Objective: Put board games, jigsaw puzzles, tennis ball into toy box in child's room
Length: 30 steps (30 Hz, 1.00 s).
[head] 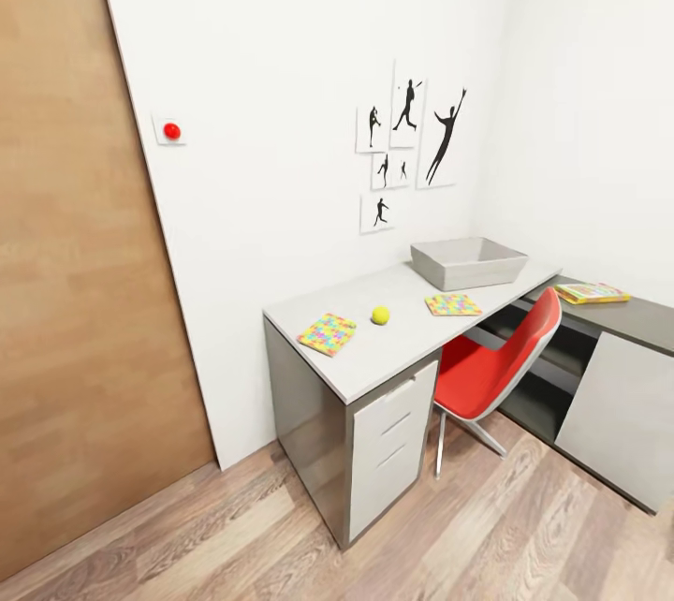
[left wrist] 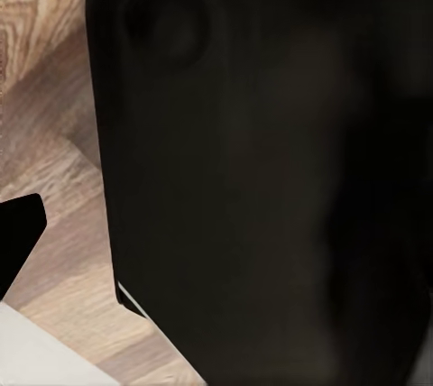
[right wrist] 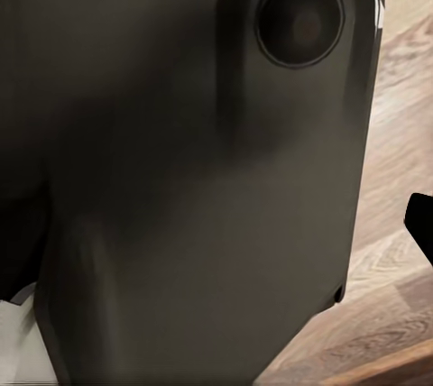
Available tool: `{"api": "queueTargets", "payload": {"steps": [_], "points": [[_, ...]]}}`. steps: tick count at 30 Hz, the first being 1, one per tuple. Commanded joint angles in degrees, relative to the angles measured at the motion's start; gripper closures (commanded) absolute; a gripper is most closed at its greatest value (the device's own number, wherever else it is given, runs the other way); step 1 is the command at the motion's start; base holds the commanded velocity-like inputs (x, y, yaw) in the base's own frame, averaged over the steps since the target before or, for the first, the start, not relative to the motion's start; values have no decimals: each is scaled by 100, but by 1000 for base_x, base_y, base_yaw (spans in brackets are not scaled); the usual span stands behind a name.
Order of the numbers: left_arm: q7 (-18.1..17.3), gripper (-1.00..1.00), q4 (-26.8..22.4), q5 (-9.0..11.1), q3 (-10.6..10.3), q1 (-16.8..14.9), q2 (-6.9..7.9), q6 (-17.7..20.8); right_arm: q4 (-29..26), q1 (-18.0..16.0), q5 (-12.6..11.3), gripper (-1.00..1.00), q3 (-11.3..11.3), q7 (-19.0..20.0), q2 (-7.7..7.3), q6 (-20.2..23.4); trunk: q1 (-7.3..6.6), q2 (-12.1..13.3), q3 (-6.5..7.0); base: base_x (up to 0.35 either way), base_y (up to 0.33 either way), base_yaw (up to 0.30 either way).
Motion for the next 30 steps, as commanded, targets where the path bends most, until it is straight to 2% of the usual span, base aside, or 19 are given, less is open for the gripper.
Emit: {"api": "queueTargets", "payload": {"steps": [1, 13, 30], "points": [[0, -100, -6, 2, 2, -1, 1, 0, 0, -1, -3, -100, -2, 4, -1, -1, -23, 39, 15, 0, 0, -5], [1, -100, -233, -13, -13, -1, 17, 17, -1, -1, -3, -100, -10, 13, -1, -9, -286, 521, 230, 0, 0, -29], [1, -100, -258, -41, -17, -1, 10, 25, 0, -2, -11, -100, -11, 13, 5, -8, -660, 1203, 536, 0, 0, -261]]}}
